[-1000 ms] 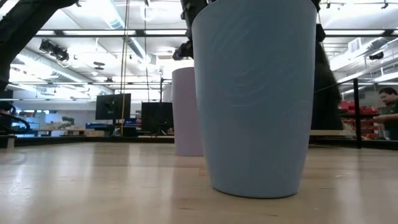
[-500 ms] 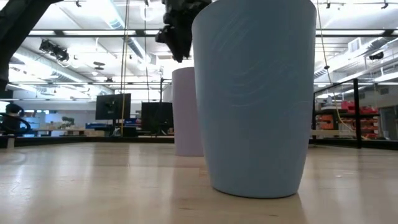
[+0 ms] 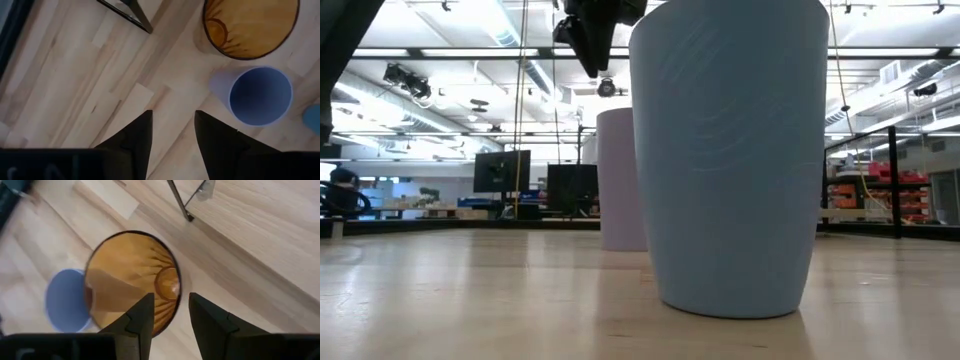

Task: Stack small to large cups/mugs on shelf
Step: Put the brown cup on the shelf

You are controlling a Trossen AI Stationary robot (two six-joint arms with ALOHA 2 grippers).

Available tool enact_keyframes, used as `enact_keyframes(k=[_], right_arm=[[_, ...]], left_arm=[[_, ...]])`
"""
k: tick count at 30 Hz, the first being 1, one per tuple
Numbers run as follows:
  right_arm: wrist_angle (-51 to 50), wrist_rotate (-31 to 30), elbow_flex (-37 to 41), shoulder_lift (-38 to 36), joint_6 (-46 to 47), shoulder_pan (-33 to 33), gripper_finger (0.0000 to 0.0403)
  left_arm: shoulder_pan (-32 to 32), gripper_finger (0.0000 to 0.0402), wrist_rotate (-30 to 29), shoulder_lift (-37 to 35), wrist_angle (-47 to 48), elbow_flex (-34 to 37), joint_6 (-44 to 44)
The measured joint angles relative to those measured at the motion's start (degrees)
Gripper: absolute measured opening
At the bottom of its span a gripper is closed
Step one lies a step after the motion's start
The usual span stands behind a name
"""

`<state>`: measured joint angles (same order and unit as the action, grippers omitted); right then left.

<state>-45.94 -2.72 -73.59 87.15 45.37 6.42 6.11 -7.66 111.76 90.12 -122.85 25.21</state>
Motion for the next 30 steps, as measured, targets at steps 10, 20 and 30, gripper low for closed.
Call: enact_keyframes(k=[10,20,30], right_arm=[[-1.55,-0.57,-0.93,3.03,-0.6,-0.02,0.0129],[-1.85,-0.29,-0.89,6.04,-1.9,0.07,0.0126],[-1.91,-0.61,-0.89,5.79,-4.13,1.42,0.0029]], left_arm=[[0.04,0.0152,-0.27,-0.13,0.0,0.0,0.13],[-0.04,0.0155,-0.24,-0.13,-0.19,0.0,-0.2],[-0.73,0.0142,-0.27,-0.13,-0.16,0.0,-0.42]])
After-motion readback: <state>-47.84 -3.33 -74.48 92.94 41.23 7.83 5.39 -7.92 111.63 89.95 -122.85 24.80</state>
